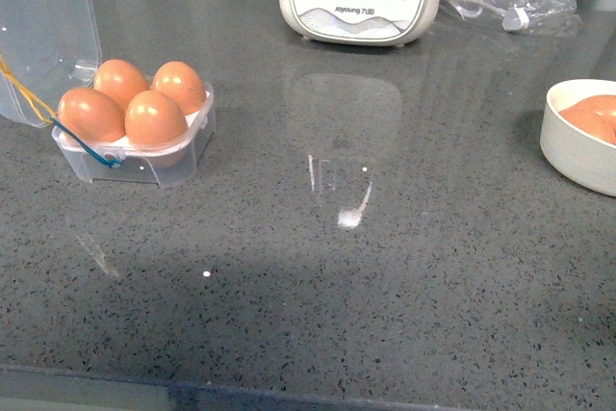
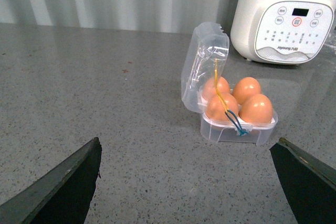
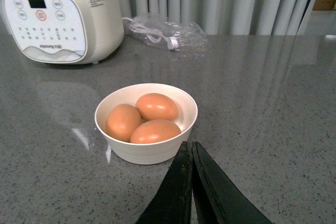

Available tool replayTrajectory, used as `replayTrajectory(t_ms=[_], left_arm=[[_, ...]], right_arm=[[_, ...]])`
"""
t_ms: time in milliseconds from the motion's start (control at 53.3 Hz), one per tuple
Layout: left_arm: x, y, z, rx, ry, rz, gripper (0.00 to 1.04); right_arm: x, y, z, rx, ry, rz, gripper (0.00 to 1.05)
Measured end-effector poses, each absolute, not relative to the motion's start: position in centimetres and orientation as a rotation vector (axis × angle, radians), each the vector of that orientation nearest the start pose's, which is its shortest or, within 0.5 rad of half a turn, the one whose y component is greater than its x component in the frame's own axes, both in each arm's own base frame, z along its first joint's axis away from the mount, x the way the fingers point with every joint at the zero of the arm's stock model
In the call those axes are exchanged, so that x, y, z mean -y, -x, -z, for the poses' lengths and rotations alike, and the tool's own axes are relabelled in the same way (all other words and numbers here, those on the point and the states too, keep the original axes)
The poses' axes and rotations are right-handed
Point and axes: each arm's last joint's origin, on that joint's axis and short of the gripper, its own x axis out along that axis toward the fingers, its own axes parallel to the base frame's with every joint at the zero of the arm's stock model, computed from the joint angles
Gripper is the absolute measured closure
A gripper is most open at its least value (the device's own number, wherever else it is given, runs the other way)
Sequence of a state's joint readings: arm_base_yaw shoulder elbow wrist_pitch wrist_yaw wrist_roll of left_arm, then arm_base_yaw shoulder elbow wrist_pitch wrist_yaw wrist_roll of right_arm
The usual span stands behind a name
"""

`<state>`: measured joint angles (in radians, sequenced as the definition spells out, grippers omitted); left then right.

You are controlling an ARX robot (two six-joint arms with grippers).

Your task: Put egg into box

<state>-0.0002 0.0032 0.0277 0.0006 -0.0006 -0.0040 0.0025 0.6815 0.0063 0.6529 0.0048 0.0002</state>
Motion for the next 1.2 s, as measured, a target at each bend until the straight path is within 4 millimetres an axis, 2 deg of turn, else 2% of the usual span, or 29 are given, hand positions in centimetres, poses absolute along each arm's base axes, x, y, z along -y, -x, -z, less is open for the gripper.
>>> replayTrajectory(t_ms=[488, 1200], left_arm=[[0.0, -9.6, -17.3, 0.025, 0.004, 0.000, 0.07], [0.0, -9.6, -17.3, 0.025, 0.004, 0.000, 0.07]], right_arm=[[0.0, -12.2, -16.8, 0.007, -0.001, -0.001, 1.02], [0.0, -10.4, -16.5, -0.015, -0.001, -0.001, 1.02]])
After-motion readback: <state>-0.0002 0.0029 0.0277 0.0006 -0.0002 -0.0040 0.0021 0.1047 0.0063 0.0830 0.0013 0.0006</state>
